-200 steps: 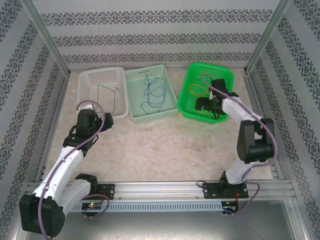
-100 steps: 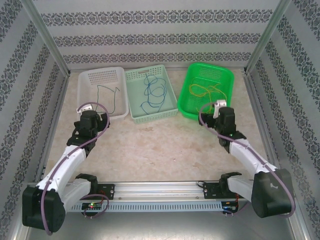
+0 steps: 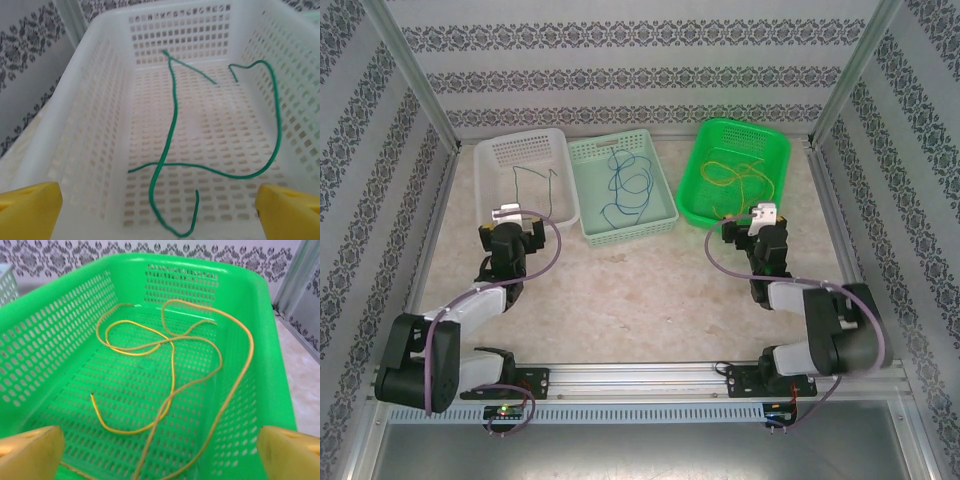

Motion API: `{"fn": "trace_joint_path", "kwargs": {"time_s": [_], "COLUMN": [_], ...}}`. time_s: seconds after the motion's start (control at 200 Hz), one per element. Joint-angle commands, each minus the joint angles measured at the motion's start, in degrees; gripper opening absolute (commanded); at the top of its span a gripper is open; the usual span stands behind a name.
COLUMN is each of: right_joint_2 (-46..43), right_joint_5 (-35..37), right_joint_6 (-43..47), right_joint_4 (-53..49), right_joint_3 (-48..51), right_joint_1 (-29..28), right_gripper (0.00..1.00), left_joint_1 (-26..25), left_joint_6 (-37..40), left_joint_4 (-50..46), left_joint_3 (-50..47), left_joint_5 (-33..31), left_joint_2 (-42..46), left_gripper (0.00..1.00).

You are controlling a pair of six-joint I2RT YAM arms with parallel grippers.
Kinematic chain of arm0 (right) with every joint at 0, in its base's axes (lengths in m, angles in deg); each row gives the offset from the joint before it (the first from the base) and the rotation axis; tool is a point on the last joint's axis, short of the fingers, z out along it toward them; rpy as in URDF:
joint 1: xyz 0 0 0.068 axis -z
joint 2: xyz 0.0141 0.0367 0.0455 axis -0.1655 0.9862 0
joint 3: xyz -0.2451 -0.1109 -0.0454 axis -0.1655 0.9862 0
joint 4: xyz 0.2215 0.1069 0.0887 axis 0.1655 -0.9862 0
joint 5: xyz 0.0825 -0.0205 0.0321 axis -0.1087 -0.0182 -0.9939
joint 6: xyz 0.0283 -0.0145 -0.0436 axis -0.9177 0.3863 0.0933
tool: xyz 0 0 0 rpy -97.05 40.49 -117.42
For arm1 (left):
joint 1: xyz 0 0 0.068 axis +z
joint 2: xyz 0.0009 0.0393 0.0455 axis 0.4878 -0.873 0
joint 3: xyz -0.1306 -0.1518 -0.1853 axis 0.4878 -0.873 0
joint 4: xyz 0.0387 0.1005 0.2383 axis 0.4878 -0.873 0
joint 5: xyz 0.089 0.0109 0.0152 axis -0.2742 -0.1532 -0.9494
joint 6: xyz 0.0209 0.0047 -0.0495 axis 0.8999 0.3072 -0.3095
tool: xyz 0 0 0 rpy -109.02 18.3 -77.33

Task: Untangle the cables

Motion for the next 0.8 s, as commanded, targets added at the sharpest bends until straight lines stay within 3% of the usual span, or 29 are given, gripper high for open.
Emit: {"fn": "trace_joint_path", "kwargs": {"time_s": [0.0, 0.18, 0.3, 0.34, 0.385, 0.43, 0.495, 0.54, 0.584, 0.794], "right_joint_2": [3.85, 3.24, 3.52, 3.62, 3.6, 3.64, 3.68, 3.66, 3.58, 3.5], "right_joint_5": [0.3, -3.52, -4.42, -4.52, -4.82, -5.0, -5.38, -5.43, -5.45, -5.17], "right_joint_6": [1.39, 0.96, 0.84, 0.8, 0.58, 0.35, 0.05, 0.04, 0.02, 0.04], "right_joint_4": [2.3, 0.45, -1.7, -1.74, -2.25, -2.33, -2.7, -2.78, -2.77, -2.63], "right_joint_3": [-0.13, -0.16, -2.53, -2.61, -2.86, -2.96, -3.09, -3.14, -3.13, -3.04], "right_joint_1": [1.2, 2.42, 2.81, 3.01, 3.15, 3.41, 3.76, 3.76, 3.81, 3.72], "right_gripper": [0.98, 0.98, 0.98, 0.98, 0.98, 0.98, 0.98, 0.98, 0.98, 0.98], "left_joint_1": [-0.27, 0.21, 0.63, 2.46, 4.26, 4.64, 5.07, 5.79, 6.05, 6.06], "left_joint_6": [5.87, 5.28, 5.15, 3.91, 3.19, 2.93, 1.63, 1.58, 0.88, 1.05], "left_joint_4": [7.32, 15.02, 14.81, 13.0, 20.84, 29.67, 16.85, 20.33, 15.93, 18.07], "left_joint_3": [-2.74, -1.83, 0.84, 0.27, -2.59, -4.25, -0.27, -0.47, 0.5, 0.0], "left_joint_5": [3.01, 6.8, 7.83, 11.63, 15.66, 14.75, 14.21, 15.63, 15.06, 14.88], "left_joint_2": [-3.52, -9.17, -14.65, -13.79, -16.25, -19.98, -17.19, -18.88, -17.65, -18.23], "left_gripper": [1.0, 1.0, 0.99, 1.0, 1.0, 0.99, 0.99, 0.99, 0.99, 1.0]}}
